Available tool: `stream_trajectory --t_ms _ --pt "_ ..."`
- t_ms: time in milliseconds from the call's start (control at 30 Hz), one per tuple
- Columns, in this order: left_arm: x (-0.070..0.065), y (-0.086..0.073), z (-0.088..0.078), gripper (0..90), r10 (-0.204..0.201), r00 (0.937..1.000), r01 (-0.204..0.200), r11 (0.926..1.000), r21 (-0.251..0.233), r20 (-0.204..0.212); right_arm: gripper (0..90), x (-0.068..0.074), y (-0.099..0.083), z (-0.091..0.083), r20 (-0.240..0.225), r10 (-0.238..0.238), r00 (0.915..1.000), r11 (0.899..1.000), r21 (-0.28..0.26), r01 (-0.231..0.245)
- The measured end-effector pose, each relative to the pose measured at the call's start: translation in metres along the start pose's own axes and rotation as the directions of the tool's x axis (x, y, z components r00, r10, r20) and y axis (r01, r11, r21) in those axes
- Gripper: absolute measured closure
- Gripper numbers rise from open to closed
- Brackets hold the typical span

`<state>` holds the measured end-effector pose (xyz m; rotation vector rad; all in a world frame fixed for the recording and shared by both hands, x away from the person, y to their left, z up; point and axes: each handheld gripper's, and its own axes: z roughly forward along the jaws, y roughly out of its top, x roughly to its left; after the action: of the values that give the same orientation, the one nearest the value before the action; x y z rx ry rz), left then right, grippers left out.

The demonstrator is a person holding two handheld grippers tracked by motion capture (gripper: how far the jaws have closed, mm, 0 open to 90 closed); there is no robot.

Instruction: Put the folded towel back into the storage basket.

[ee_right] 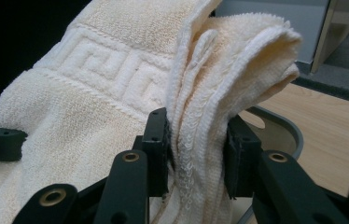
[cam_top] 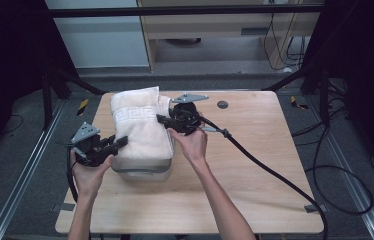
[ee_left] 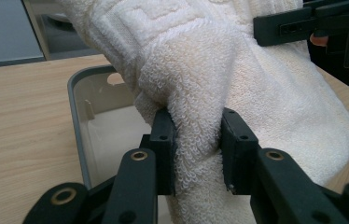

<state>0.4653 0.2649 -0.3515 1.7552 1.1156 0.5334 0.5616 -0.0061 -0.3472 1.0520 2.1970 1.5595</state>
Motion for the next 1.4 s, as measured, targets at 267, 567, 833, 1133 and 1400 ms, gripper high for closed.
stream_trajectory --t_ms 267,567,833,1133,1400 --pt "0.007 -0.003 0.003 68.9 -0.004 0.9999 0.005 0.9999 0.017 -0.011 66.5 -0.001 -0.005 0.009 -0.006 0.021 0.9998 1.0 0.003 -0.021" --pt "0.012 -0.007 0.008 68.9 -0.009 0.9996 0.01 0.999 0.043 -0.028 66.4 -0.002 -0.012 0.019 -0.001 0.034 0.9994 0.999 0.011 -0.034" --pt "0.019 -0.011 0.013 68.9 -0.011 0.9994 0.013 0.9977 0.066 -0.032 66.4 -0.002 -0.018 0.028 0.005 0.045 0.999 0.999 0.023 -0.045" --pt "0.023 -0.019 0.023 68.9 -0.008 0.9987 0.013 0.9945 0.104 -0.05 66.4 -0.002 -0.027 0.038 0.025 0.044 0.9987 0.998 0.05 -0.045" --pt "0.025 -0.026 0.033 68.8 0.003 0.9979 0.006 0.9907 0.136 -0.065 65.9 -0.002 -0.037 0.048 0.054 0.031 0.998 0.996 0.079 -0.035"
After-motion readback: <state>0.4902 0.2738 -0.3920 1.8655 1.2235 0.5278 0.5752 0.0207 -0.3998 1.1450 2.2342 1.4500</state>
